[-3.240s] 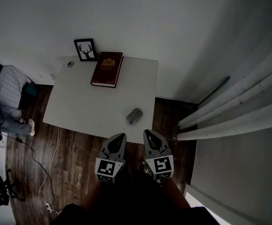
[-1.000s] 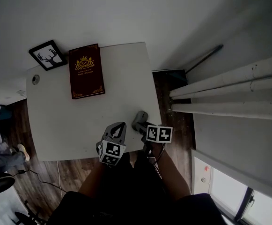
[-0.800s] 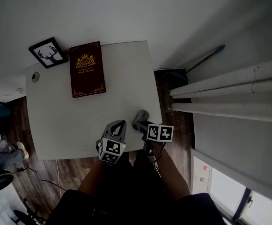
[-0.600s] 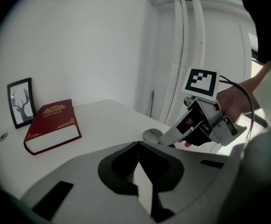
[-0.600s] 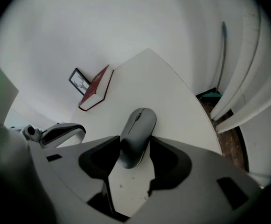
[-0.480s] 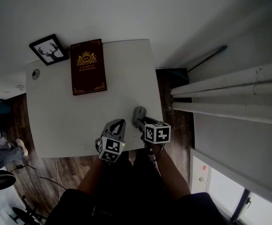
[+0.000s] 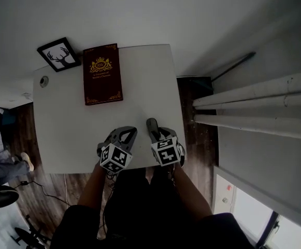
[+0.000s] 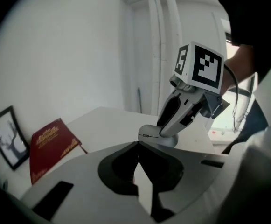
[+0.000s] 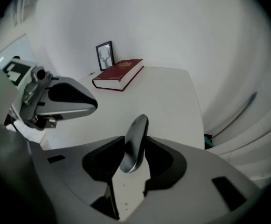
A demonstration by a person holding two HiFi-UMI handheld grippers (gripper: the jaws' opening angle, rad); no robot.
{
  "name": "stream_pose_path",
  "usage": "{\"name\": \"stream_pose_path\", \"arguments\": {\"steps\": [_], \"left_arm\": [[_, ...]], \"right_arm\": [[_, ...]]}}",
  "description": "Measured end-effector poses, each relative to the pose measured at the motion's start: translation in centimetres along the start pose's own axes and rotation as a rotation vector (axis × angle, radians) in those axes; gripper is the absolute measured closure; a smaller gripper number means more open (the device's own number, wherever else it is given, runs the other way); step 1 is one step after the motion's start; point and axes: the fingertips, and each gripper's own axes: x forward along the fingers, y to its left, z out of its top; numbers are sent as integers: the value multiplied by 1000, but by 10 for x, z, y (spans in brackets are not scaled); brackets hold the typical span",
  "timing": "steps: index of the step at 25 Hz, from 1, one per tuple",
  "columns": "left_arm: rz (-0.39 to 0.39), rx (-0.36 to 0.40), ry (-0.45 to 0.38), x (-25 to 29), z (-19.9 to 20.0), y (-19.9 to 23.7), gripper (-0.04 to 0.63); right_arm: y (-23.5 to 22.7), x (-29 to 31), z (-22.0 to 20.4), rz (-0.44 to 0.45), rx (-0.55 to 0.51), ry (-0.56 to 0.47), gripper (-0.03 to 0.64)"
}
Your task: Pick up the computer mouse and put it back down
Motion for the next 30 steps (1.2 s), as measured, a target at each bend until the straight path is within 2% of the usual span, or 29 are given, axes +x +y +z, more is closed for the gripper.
{"name": "stream_pose_path", "arguments": {"steps": [4, 7, 12, 15, 18, 22, 24, 30], "left_arm": [[-191, 314, 35, 10, 10, -2, 594], [-271, 430, 64, 20, 17, 2, 595], [-330, 598, 130, 37, 14, 3, 590], [-405, 648, 166, 43, 13, -2, 464], [-480, 696, 203, 48, 12, -6, 415], [-587, 838, 285, 55, -2, -11, 403], [-628, 895, 292, 57, -3, -17, 403], [-735, 928, 295, 65, -9, -35, 388]], "right_arm": [[4, 1, 4, -29, -70, 3, 468], [6, 2, 5, -36, -94, 1, 468], [10, 4, 7, -44, -166, -7, 468], [12, 5, 7, -50, -231, -15, 468], [15, 6, 7, -64, -301, -20, 468], [19, 8, 7, -86, -437, -34, 468], [20, 8, 6, -99, -521, -44, 468], [24, 9, 5, -135, -733, -74, 466]]}}
